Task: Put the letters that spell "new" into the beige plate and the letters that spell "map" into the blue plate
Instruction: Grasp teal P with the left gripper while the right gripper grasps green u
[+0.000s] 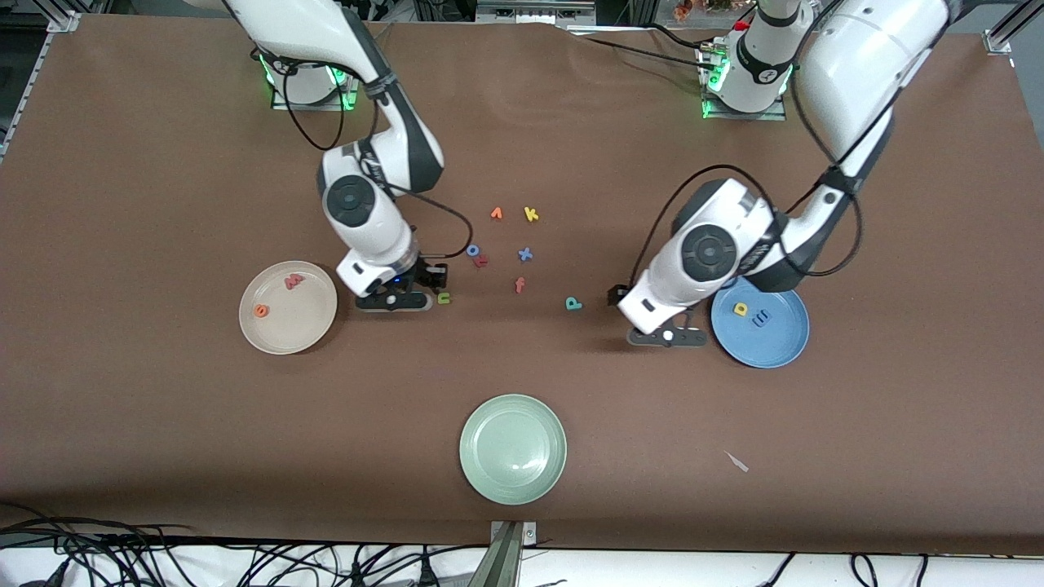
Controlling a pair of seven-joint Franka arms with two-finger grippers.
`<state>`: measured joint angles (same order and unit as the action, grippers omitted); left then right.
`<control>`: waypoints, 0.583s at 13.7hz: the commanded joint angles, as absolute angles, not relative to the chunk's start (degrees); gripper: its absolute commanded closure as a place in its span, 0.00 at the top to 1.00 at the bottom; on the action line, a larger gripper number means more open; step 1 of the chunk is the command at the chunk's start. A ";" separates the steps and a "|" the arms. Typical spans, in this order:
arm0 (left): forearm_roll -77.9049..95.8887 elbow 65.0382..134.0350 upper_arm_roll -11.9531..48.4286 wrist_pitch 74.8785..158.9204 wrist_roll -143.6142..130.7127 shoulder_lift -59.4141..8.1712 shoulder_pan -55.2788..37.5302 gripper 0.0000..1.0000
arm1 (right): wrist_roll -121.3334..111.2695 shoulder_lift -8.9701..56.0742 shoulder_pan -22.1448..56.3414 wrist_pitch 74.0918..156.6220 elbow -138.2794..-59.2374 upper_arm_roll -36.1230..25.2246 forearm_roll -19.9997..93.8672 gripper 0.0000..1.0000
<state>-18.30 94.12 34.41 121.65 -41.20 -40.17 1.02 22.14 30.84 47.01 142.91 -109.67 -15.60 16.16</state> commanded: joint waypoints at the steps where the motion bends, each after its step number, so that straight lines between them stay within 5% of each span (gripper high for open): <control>1: -18.98 87.99 32.79 123.04 -50.07 -45.95 -4.12 1.00 | 24.69 34.10 48.33 145.36 -108.02 -16.17 16.87 0.56; 8: -20.74 86.31 21.28 129.72 -53.61 -48.69 -19.06 0.95 | 26.63 37.26 49.48 149.32 -108.02 -16.17 17.14 0.56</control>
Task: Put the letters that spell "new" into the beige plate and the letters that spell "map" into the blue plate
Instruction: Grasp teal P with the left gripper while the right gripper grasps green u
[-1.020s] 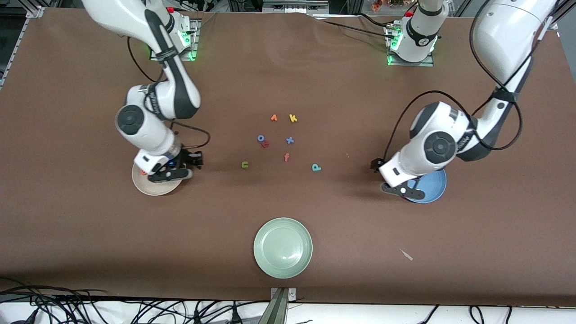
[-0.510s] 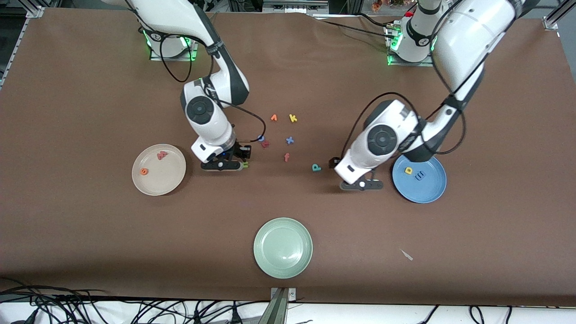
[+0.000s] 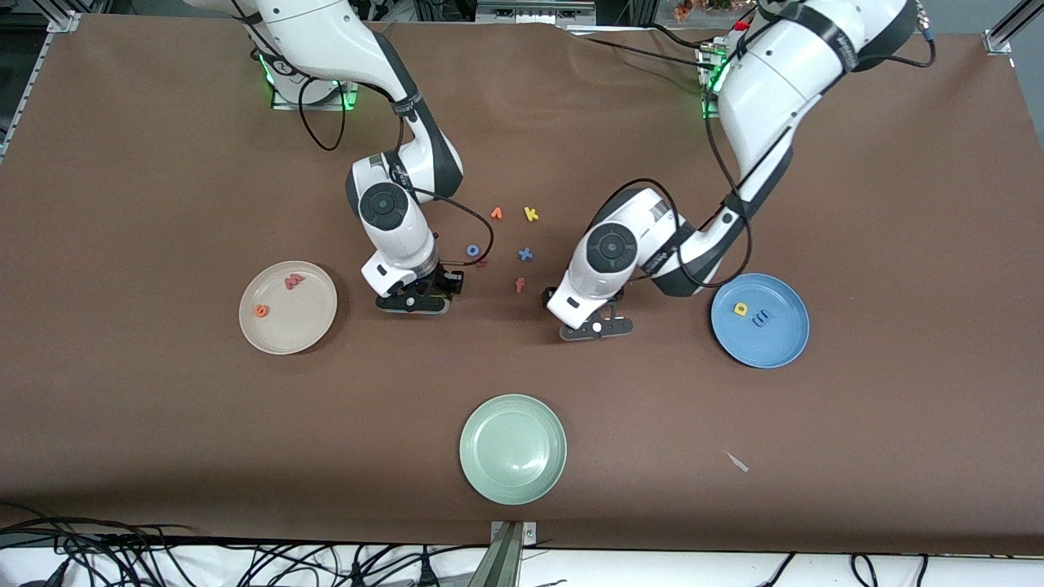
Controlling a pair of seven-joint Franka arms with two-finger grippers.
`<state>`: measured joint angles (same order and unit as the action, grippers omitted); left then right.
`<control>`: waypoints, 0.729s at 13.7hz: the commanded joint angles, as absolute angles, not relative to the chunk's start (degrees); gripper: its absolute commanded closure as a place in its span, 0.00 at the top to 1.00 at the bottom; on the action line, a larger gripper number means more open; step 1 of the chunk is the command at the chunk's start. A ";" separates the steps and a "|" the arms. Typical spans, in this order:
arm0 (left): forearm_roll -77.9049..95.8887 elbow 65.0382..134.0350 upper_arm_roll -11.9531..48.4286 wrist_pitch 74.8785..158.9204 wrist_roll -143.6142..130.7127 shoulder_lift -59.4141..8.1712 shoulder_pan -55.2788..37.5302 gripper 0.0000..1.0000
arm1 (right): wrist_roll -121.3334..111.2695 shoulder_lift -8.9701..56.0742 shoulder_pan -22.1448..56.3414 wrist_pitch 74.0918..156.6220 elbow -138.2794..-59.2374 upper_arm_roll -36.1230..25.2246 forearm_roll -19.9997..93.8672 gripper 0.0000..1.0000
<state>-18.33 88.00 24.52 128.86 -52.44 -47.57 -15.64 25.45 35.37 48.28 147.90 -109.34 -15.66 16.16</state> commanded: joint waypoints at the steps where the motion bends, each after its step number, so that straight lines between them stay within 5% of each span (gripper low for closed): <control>1: -20.74 86.48 21.18 129.90 -53.61 -48.95 -19.25 0.91 | 26.89 37.53 49.48 150.11 -108.10 -16.08 17.05 0.56; 6: -21.00 86.75 20.74 129.90 -52.82 -49.48 -19.25 0.77 | 26.98 37.88 49.66 150.47 -108.02 -16.08 17.14 0.52; 10: -22.41 87.01 20.74 129.73 -52.47 -49.57 -19.07 0.54 | 25.14 37.53 49.40 150.29 -108.02 -16.35 17.05 0.13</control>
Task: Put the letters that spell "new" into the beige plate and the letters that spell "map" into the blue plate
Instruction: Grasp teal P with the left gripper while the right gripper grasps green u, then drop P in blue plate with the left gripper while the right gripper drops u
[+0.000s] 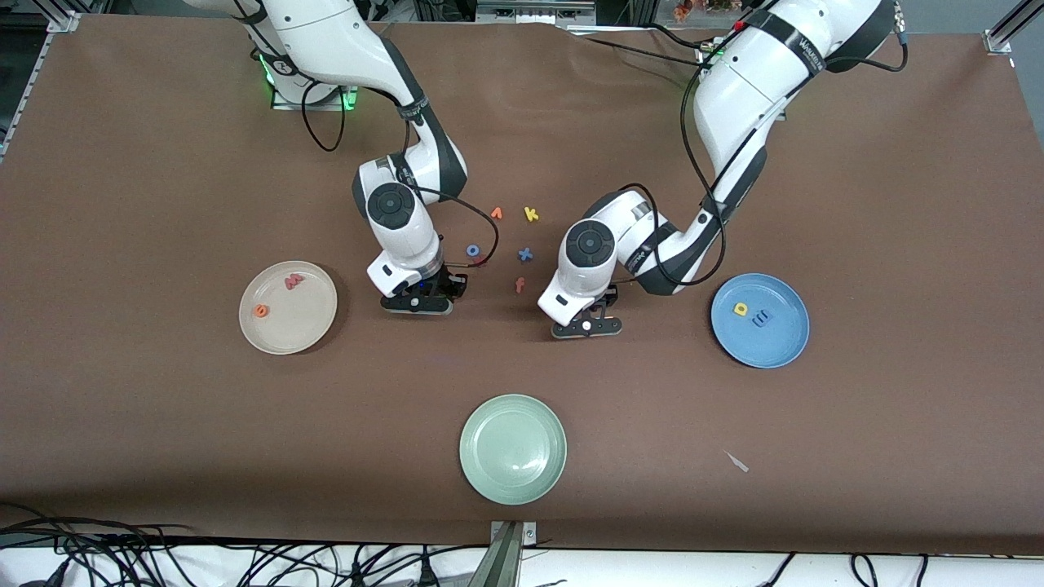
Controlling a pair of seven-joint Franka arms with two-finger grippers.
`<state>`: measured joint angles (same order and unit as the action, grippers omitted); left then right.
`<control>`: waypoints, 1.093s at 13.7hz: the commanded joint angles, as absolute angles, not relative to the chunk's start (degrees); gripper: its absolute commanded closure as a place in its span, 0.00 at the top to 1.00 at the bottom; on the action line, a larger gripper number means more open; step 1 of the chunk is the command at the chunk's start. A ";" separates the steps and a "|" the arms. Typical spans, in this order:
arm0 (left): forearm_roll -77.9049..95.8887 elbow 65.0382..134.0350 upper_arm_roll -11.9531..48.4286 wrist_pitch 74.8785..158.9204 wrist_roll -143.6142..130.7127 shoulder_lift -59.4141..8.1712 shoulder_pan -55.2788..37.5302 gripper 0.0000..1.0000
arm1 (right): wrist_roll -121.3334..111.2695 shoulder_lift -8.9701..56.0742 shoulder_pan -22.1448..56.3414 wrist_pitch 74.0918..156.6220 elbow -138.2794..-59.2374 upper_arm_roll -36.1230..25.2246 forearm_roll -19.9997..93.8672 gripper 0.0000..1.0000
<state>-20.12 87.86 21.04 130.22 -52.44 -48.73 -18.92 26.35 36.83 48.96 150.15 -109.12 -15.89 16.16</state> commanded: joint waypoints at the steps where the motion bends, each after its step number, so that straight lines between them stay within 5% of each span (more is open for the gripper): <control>1: -22.41 87.01 20.74 129.64 -52.47 -49.66 -19.07 0.53 | 24.61 37.18 49.31 149.86 -108.02 -16.52 16.96 0.13; 8: -22.41 87.01 20.83 129.37 -52.47 -49.57 -19.16 0.47 | 6.46 31.91 49.22 136.61 -107.93 -27.13 17.05 0.13; 11: -22.24 87.01 20.83 129.37 -52.56 -49.57 -19.25 0.30 | -7.78 28.84 49.13 130.00 -109.42 -34.52 17.23 0.14; 15: -21.71 86.75 20.92 129.29 -52.65 -49.22 -19.07 0.24 | -18.26 24.01 49.04 133.48 -119.24 -40.07 17.31 0.14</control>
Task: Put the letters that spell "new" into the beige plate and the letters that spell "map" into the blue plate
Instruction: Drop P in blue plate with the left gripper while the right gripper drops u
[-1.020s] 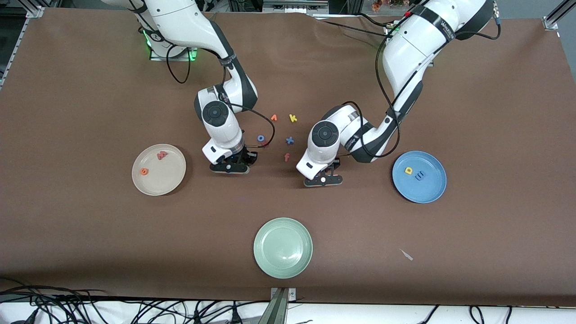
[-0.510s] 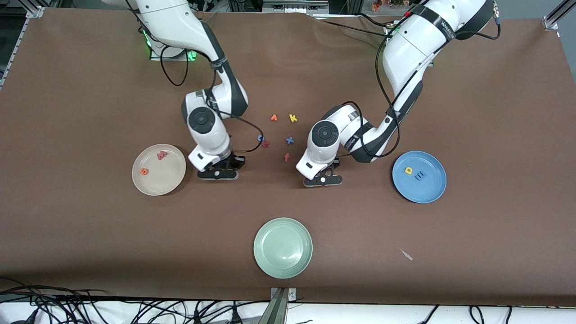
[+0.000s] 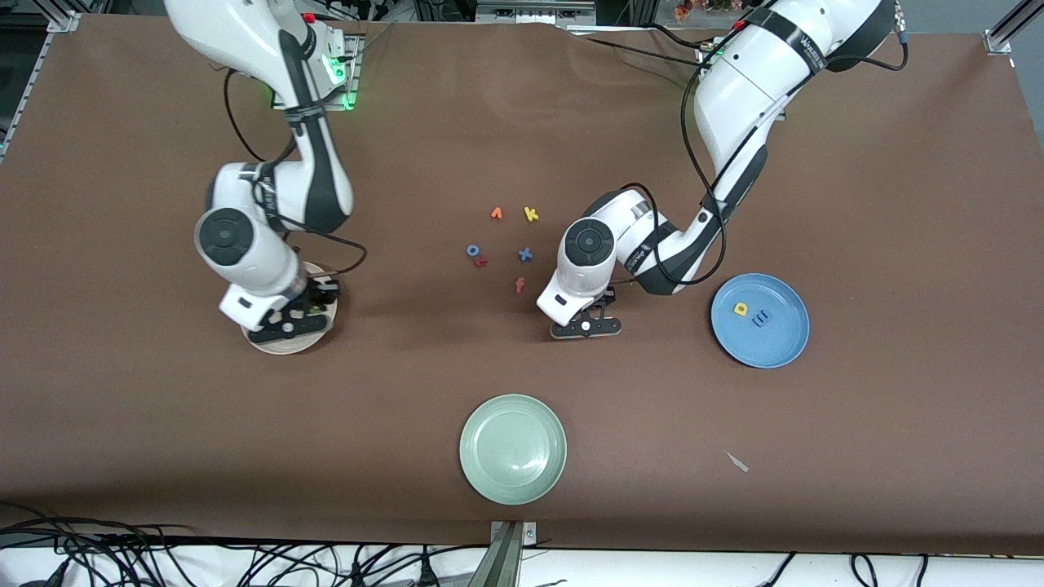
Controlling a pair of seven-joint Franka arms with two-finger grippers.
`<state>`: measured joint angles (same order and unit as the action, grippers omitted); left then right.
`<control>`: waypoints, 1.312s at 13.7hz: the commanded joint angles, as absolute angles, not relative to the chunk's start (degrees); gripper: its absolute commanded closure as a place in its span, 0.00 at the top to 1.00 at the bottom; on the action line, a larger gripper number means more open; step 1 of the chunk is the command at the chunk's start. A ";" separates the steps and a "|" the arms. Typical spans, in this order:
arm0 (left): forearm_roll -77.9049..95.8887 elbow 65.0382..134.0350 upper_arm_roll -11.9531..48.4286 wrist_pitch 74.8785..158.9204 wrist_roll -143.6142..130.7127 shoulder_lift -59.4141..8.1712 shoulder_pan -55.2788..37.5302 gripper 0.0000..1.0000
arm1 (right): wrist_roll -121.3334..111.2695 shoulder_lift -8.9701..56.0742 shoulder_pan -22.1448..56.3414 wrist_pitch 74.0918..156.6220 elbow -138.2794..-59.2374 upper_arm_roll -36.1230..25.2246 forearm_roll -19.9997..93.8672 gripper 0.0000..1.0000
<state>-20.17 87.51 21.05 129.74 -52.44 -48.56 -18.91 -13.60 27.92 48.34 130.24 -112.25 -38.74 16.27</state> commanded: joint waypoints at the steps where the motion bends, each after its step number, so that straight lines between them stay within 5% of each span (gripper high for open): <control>1: -21.71 86.49 21.00 129.11 -52.65 -49.13 -18.99 0.23 | -19.85 23.21 48.96 136.99 -122.14 -40.34 17.40 0.14; 4: -21.71 86.05 21.27 126.76 -52.47 -48.08 -18.54 0.21 | -20.30 23.55 48.87 141.42 -124.63 -40.34 19.06 0.21; 6: -22.15 85.87 21.36 122.45 -51.34 -45.98 -17.15 0.20 | -20.30 23.64 48.87 141.42 -124.54 -40.34 19.77 0.42; 8: -21.45 84.99 21.45 118.41 -44.34 -43.52 -15.56 0.20 | -20.13 23.64 48.78 141.15 -124.19 -40.43 19.86 0.49; 11: -21.53 85.08 21.36 112.43 -32.47 -39.83 -11.09 0.20 | -19.43 23.12 48.87 140.02 -123.05 -40.34 19.86 0.52; 18: -21.36 88.50 21.45 104.06 -11.36 -35.16 2.43 0.22 | -9.95 21.18 49.22 120.53 -110.94 -40.25 19.60 0.59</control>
